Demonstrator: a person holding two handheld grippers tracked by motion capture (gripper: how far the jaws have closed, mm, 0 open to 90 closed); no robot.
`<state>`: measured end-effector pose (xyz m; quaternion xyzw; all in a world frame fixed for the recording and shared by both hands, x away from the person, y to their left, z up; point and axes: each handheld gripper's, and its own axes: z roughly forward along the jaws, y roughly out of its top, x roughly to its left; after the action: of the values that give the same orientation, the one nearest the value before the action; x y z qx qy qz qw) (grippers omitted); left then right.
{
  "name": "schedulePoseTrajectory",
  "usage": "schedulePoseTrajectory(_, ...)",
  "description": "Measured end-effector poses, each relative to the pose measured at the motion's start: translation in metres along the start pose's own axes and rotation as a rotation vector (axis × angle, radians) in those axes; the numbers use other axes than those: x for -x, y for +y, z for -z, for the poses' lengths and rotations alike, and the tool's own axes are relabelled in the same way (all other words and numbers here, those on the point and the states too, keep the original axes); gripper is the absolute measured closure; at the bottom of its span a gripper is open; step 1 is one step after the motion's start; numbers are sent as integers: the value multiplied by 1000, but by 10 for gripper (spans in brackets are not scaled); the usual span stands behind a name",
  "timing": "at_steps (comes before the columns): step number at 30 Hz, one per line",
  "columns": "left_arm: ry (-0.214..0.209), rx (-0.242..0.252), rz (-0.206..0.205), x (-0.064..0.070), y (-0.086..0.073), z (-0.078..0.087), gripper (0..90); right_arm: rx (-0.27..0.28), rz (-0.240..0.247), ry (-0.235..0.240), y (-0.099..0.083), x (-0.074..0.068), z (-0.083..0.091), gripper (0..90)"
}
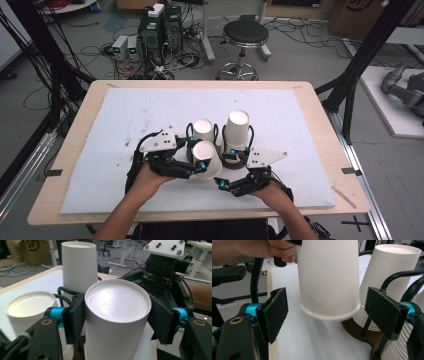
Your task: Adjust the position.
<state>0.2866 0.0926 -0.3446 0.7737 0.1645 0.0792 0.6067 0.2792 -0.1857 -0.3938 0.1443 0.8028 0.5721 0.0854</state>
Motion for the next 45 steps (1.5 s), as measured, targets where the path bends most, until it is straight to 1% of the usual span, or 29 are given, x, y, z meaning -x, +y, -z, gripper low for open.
schedulePoseTrajectory(5,-29,-1,-1,5,-1,-11,345,-8,0,-2,0,-1,-6,193)
schedulePoseTrajectory(8,-44,3,6,7,-2,-15,345,-15,-1,-2,-1,-2,-11,193)
schedulePoseTrajectory(9,-54,11,16,8,-3,-17,346,-16,6,-2,-1,-1,-14,193)
schedulePoseTrajectory(12,-60,8,12,8,-2,-17,346,-17,11,-3,-1,-1,-15,194)
schedulePoseTrajectory(13,-60,10,13,8,-3,-18,345,-17,21,2,-1,0,-14,241)
schedulePoseTrajectory(14,-59,6,10,8,-3,-17,345,-17,21,2,-1,0,-14,241)
schedulePoseTrajectory(15,-62,6,15,8,-3,-17,345,-23,46,16,0,2,-12,283)
schedulePoseTrajectory(17,-67,-5,20,7,-3,-16,340,-32,50,27,0,2,-11,295)
schedulePoseTrajectory(18,-68,-10,17,7,-4,-16,335,-54,71,38,1,4,-9,310)
schedulePoseTrajectory(19,-65,-12,10,7,-3,-15,335,-54,71,38,1,4,-9,310)
schedulePoseTrajectory(20,-66,-11,0,7,-3,-14,331,-66,83,39,3,5,-8,310)
schedulePoseTrajectory(21,-68,-7,1,6,-2,-13,309,-74,88,41,4,6,-7,310)
schedulePoseTrajectory(22,-66,-4,7,6,0,-12,257,-78,88,50,5,7,-6,310)
schedulePoseTrajectory(23,-73,-6,4,5,1,-12,227,-84,86,65,6,9,-5,310)
schedulePoseTrajectory(25,-97,-12,-8,5,3,-12,223,-99,95,84,8,11,-5,315)
schedulePoseTrajectory(26,-106,-26,-18,4,4,-12,220,-108,100,102,9,12,-6,315)
schedulePoseTrajectory(29,-115,-64,-42,6,4,-18,219,-127,120,144,11,15,-10,315)
schedulePoseTrajectory(30,-114,-71,-48,6,3,-20,220,-131,118,160,11,15,-11,315)
schedulePoseTrajectory(31,-122,-74,-46,6,2,-21,239,-128,130,174,11,15,-13,316)
schedulePoseTrajectory(32,-151,-74,-45,5,2,-21,302,-147,119,189,10,13,-13,319)
schedulePoseTrajectory(33,-158,-74,-52,5,1,-22,353,-156,124,195,10,13,-14,321)
schedulePoseTrajectory(35,-165,-81,-46,5,0,-22,360,-163,126,200,9,13,-13,321)
schedulePoseTrajectory(36,-169,-80,-38,4,0,-22,361,-163,126,203,8,13,-13,319)
schedulePoseTrajectory(38,-175,-74,-38,4,0,-20,362,-156,121,206,8,13,-12,301)
schedulePoseTrajectory(39,-172,-64,-41,3,1,-19,362,-149,111,204,8,12,-12,275)
schedulePoseTrajectory(40,-168,-57,-38,3,1,-18,362,-128,115,187,9,12,-12,244)
schedulePoseTrajectory(41,-165,-48,-35,3,1,-17,362,-115,113,176,9,12,-12,187)
schedulePoseTrajectory(42,-164,-28,-24,2,1,-16,363,-103,95,162,9,11,-12,166)
schedulePoseTrajectory(45,-164,21,-3,2,2,-13,364,-65,33,144,6,10,-13,166)
